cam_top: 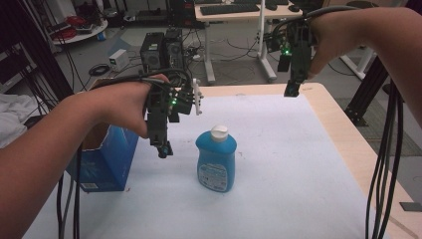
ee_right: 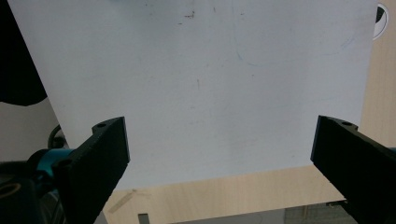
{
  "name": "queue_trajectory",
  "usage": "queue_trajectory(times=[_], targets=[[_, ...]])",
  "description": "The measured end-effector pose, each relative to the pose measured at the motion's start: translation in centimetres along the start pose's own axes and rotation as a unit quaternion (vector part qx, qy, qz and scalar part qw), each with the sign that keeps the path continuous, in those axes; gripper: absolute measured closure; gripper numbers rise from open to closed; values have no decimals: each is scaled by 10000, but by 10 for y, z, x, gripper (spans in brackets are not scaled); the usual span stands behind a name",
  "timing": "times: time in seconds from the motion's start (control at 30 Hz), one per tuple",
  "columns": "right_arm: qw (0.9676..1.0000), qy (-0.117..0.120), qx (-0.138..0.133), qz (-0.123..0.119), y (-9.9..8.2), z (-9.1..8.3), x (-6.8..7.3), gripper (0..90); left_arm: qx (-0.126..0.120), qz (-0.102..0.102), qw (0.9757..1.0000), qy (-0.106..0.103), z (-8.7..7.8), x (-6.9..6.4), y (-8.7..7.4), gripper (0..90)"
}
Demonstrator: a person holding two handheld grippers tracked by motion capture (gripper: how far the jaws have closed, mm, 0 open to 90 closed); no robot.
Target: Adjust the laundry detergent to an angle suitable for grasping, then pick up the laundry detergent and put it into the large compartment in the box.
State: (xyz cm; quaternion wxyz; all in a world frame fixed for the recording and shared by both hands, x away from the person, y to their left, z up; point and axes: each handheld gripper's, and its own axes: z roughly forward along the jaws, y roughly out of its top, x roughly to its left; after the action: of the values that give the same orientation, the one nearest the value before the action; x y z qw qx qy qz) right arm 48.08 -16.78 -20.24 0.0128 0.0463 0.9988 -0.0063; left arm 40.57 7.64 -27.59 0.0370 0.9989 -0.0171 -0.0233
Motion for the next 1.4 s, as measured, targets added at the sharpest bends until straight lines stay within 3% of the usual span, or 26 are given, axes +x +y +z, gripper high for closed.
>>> queue_trajectory(times=[0.5,0.63,1.27,1.4], targets=[[9999,-78,75,-81,3,-1,8,34,-19,-34,10000,77,-7,-6,-3,17],[9999,-79,49,-37,0,0,4,34,-7,-56,10000,75,-7,-6,-4,17],[10000,-64,-22,25,-3,-1,2,34,-85,131,9998,91,-11,-3,0,17],[10000,-64,-7,51,-7,-1,0,34,-229,235,9994,148,-14,0,0,17]])
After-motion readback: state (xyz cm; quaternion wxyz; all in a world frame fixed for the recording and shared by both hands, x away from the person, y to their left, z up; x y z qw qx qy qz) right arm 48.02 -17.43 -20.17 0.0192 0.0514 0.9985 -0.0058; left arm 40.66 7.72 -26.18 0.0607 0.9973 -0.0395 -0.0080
